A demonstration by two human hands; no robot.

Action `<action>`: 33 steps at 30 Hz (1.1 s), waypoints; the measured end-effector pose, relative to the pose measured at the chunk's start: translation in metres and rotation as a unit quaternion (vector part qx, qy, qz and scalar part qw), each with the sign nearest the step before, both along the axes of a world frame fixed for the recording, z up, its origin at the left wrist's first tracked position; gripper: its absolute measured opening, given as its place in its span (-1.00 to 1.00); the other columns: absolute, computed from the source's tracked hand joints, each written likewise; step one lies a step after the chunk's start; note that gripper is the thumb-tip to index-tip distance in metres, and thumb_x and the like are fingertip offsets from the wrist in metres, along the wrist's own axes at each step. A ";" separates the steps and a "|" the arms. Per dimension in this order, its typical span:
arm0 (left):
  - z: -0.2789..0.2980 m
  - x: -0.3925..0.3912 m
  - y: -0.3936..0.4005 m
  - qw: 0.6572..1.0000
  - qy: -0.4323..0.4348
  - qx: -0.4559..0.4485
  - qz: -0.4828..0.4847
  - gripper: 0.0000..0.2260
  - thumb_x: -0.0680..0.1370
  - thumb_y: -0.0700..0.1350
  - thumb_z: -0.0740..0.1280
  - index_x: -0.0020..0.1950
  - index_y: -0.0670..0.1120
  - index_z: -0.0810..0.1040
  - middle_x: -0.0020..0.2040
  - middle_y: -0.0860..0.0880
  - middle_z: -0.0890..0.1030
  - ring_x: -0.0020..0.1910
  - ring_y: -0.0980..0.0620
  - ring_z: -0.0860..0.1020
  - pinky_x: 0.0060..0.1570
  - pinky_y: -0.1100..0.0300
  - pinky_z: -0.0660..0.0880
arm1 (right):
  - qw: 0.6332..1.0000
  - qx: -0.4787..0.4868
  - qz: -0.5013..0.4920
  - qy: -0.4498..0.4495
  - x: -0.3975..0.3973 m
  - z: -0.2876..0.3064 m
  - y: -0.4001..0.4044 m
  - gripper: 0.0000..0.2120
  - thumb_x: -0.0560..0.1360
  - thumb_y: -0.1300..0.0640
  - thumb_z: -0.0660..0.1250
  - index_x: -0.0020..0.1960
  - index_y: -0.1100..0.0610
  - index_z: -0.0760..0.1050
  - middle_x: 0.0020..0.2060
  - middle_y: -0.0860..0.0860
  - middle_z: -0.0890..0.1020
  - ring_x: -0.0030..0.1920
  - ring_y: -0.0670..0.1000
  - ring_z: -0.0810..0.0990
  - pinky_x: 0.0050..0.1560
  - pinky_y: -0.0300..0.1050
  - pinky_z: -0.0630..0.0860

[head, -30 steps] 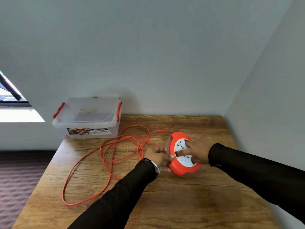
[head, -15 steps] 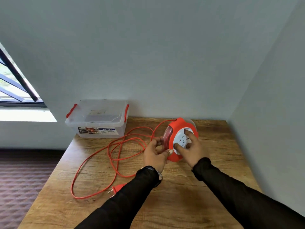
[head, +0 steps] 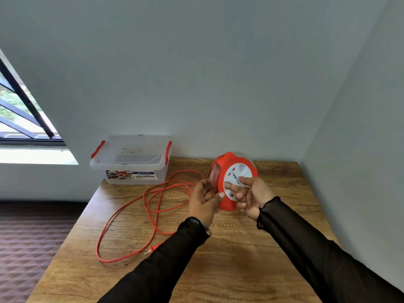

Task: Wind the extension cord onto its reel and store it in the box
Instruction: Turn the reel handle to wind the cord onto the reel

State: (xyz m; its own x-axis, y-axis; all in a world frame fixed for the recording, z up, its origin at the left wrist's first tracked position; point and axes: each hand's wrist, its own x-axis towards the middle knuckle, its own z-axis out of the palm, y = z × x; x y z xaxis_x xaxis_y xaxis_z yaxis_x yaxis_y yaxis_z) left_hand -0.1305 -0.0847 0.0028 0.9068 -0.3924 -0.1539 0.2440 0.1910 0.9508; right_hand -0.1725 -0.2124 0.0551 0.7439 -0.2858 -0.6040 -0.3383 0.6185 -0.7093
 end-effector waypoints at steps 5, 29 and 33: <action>0.006 0.030 0.015 0.999 0.046 0.009 0.023 -0.81 0.55 -0.23 0.31 0.16 -0.18 0.49 0.00 -0.12 0.62 -0.16 -0.07 0.61 -0.27 0.01 0.60 | 0.903 -0.387 0.187 0.023 -0.019 0.019 0.001 -0.67 0.52 0.12 0.30 0.26 0.14 0.39 -0.04 0.02 0.67 -0.37 -0.05 0.57 -0.44 -0.26 0.37; 0.035 0.048 0.033 0.981 -0.060 0.106 -0.153 -0.79 0.54 -0.23 0.32 0.15 -0.05 0.53 -0.03 -0.01 0.68 -0.09 0.03 0.65 -0.22 0.08 0.61 | 0.412 -0.820 0.397 0.001 0.003 -0.008 -0.014 -0.41 0.56 -0.14 0.10 0.50 -0.23 -0.12 0.31 0.11 0.44 0.26 0.14 0.46 0.17 -0.04 0.45; 0.027 0.041 0.027 0.986 -0.068 0.093 -0.119 -0.70 0.53 -0.21 0.34 0.26 -0.15 0.45 0.07 -0.09 0.65 -0.07 0.01 0.65 -0.11 -0.01 0.63 | 0.463 -0.822 0.333 0.015 0.001 -0.018 -0.012 -0.39 0.53 -0.19 0.08 0.50 -0.23 -0.10 0.23 0.06 0.53 0.19 0.09 0.52 0.14 -0.05 0.44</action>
State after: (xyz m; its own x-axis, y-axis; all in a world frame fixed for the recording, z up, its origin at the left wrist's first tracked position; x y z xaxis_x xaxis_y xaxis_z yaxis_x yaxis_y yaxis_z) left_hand -0.0896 -0.0581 0.0300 0.8100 -0.5726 -0.1266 0.1294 -0.0360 0.9909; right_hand -0.1718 -0.2242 0.0375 0.9958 -0.0912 0.0095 -0.0909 -0.9955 -0.0260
